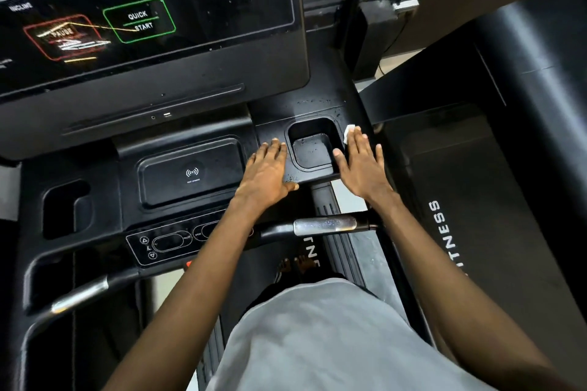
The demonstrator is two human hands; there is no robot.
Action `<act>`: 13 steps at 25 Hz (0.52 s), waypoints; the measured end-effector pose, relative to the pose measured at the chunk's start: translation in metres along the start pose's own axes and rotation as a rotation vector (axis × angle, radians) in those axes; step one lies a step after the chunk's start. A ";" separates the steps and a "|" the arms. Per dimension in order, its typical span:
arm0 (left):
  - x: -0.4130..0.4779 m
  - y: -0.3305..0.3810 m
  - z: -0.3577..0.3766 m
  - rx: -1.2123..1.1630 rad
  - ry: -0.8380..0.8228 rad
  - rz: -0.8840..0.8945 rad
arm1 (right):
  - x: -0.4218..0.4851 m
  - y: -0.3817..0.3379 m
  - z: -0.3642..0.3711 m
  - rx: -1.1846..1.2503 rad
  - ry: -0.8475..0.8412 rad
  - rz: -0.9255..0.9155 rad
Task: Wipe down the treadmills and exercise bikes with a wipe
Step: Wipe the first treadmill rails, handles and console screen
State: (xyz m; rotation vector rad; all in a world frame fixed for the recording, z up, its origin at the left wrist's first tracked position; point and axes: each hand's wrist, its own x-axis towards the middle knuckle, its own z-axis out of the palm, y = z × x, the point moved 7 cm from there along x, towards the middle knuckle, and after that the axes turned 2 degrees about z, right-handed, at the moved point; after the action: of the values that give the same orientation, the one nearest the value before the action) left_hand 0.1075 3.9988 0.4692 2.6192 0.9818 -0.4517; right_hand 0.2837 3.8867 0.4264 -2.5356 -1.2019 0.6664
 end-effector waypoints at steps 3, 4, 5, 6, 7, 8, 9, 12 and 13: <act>0.003 0.001 0.000 -0.025 -0.013 0.032 | -0.035 -0.001 0.012 -0.041 0.014 -0.022; 0.003 0.002 0.001 -0.027 -0.017 0.045 | -0.039 0.001 0.016 -0.055 0.023 -0.008; 0.003 0.003 0.002 -0.033 -0.021 0.053 | -0.037 0.002 0.016 -0.054 0.029 0.008; 0.002 0.003 0.004 -0.039 -0.019 0.056 | -0.029 0.001 0.015 -0.040 0.032 0.025; 0.002 0.002 0.005 -0.040 -0.015 0.056 | -0.018 -0.001 0.012 -0.024 0.035 0.040; 0.002 0.002 0.006 -0.040 -0.013 0.054 | -0.007 -0.004 0.009 -0.017 0.036 0.051; 0.002 0.002 0.007 -0.042 -0.015 0.052 | 0.002 -0.007 0.005 -0.017 0.033 0.056; 0.002 0.002 0.007 -0.044 -0.030 0.029 | 0.011 -0.010 0.002 -0.030 0.006 0.025; 0.003 0.002 0.007 -0.049 -0.034 0.015 | 0.007 -0.012 0.002 -0.046 -0.008 -0.016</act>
State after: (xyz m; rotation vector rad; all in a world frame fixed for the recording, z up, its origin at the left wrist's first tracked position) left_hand 0.1095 3.9969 0.4621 2.5646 0.9501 -0.4614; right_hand 0.2786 3.8991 0.4273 -2.5601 -1.2533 0.6527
